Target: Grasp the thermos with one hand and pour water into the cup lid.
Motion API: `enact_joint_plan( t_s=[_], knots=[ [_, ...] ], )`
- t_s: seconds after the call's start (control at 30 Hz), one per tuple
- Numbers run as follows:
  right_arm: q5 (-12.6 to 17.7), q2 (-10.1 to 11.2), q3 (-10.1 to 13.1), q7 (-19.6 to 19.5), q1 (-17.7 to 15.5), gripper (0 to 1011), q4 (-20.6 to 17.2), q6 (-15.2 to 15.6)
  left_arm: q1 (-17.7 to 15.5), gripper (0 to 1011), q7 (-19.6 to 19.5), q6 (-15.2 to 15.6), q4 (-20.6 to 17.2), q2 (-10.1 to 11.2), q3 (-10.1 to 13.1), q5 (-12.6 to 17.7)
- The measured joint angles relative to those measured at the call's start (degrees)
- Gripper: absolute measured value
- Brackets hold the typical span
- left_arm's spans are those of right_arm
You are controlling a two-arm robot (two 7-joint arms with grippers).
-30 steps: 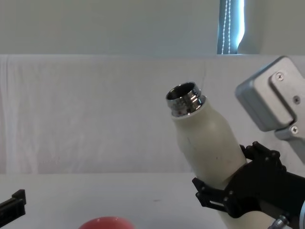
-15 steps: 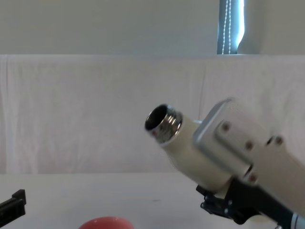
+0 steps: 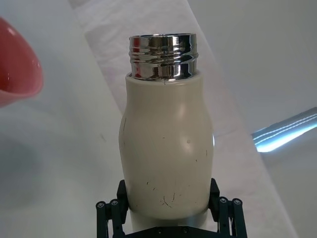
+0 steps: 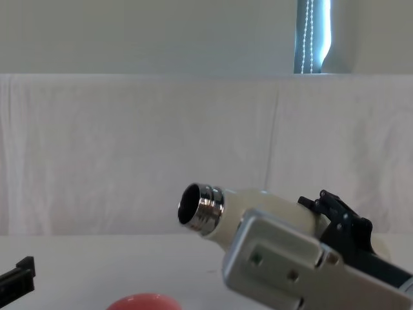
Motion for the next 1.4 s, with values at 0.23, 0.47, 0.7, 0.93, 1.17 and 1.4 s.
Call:
enact_joint_plan(
  t_s=[0.23,0.47,0.7,0.93,1.17,1.4],
  knots=[
    [-3.53,0.5,-1.0,-1.62,0.2,953,1.02,0.29,0.0,1001,0.0,0.0,0.0,0.0,0.0,0.0],
    [-6.95,1.2,-2.3,-2.33,0.64,953,1.76,1.02,0.0,1001,0.0,0.0,0.0,0.0,0.0,0.0],
    [-9.99,1.91,-3.64,-2.66,1.2,953,2.2,2.04,0.0,1001,0.0,0.0,0.0,0.0,0.0,0.0],
    [-11.56,2.21,-4.37,-2.78,1.59,953,2.39,2.73,0.0,1001,0.0,0.0,0.0,0.0,0.0,0.0],
    [-13.02,2.41,-5.08,-2.94,1.94,953,2.89,3.55,0.0,1001,0.0,0.0,0.0,0.0,0.0,0.0],
    [-13.74,2.45,-5.48,-2.94,2.29,953,3.17,3.99,0.0,1001,0.0,0.0,0.0,0.0,0.01,0.0]
  ],
)
